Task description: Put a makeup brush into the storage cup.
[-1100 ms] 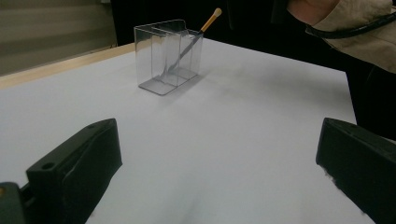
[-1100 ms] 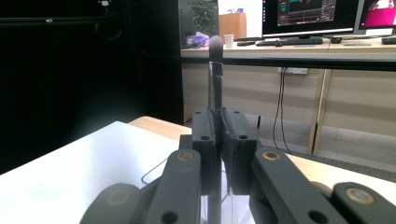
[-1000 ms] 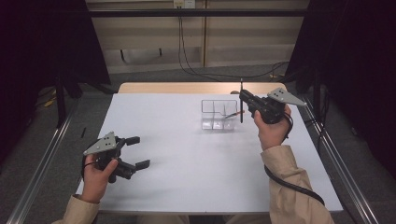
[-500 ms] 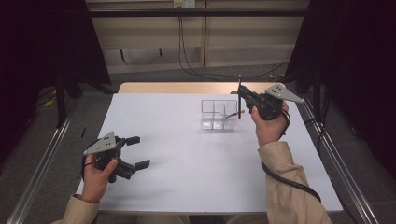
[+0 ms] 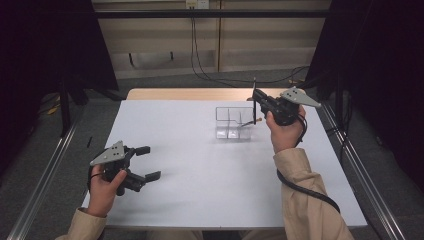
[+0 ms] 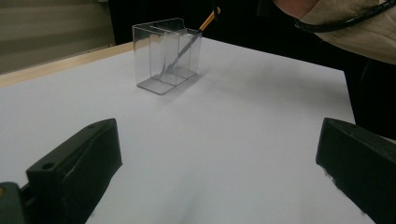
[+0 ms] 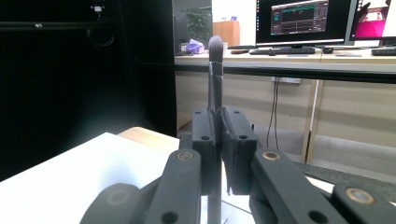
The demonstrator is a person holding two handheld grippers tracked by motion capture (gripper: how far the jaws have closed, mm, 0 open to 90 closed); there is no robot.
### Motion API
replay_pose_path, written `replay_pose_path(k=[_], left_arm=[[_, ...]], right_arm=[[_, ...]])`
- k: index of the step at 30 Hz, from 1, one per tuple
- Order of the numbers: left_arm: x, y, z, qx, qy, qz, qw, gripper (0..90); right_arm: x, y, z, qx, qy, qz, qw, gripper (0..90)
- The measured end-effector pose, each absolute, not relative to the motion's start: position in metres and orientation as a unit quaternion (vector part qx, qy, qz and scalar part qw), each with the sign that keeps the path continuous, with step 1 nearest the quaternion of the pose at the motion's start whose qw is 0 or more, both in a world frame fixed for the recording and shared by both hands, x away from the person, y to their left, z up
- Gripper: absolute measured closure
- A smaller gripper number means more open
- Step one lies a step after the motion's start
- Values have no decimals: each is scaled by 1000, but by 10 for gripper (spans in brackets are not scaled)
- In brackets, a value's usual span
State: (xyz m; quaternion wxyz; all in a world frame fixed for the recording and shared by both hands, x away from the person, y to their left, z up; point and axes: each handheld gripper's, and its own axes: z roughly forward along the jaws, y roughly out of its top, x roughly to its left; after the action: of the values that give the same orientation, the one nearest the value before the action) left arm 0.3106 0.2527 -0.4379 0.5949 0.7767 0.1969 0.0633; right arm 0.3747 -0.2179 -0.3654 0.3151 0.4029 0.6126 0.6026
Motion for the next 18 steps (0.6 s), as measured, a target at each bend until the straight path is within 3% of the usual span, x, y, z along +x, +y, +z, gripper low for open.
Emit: replay_pose_path(k=[18], left_arm=[[310, 252, -438, 779, 196, 63, 593, 0]], right_arm=[[385, -209, -365, 403, 615, 597, 322, 847]])
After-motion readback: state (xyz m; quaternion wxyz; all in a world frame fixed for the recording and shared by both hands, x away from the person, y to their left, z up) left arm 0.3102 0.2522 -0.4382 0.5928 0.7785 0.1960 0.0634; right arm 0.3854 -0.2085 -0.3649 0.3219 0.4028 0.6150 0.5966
